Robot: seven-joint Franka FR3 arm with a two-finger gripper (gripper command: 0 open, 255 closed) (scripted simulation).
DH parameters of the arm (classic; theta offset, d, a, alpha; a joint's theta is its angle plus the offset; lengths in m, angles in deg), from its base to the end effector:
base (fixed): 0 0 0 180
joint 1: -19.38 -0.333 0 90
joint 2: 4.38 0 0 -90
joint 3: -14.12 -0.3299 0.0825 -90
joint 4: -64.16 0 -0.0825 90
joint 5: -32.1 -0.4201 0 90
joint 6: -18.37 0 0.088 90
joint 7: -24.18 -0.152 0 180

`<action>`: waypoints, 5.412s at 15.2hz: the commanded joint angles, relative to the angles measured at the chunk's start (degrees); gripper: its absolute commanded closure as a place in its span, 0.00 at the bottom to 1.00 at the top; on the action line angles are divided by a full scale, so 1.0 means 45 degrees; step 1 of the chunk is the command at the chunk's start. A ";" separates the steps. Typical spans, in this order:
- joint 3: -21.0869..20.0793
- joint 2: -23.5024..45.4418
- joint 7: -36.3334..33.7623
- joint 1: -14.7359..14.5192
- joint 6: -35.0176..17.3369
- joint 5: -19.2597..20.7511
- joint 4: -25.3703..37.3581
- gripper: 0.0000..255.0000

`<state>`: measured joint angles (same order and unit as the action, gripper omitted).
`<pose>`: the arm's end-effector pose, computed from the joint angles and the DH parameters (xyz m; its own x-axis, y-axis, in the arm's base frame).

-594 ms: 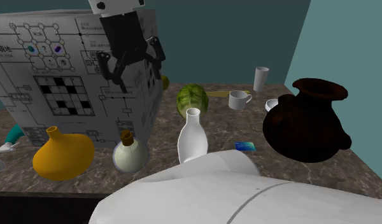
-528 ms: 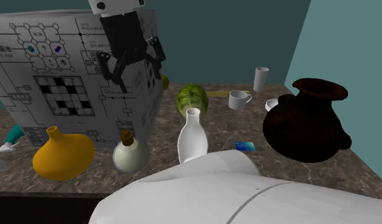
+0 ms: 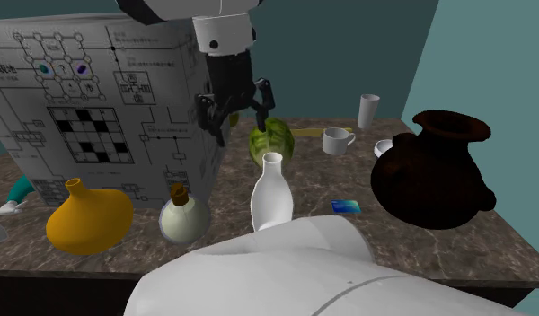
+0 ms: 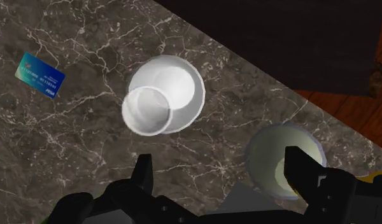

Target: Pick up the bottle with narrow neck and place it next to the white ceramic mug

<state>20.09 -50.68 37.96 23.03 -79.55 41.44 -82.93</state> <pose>0.3202 -0.0766 0.4656 0.9889 0.1302 -0.0714 0.1351 -0.9884 0.0697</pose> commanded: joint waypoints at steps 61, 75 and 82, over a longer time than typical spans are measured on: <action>0.1240 0.0675 0.1448 0.0679 0.2585 0.0245 0.3296 1.00; 0.1045 0.1542 0.1655 0.0569 0.4736 0.0036 0.6315 1.00; 0.0987 0.2146 0.1782 0.0518 0.5824 -0.0043 0.8008 1.00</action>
<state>24.64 -41.37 45.99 25.41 -53.99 41.34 -47.87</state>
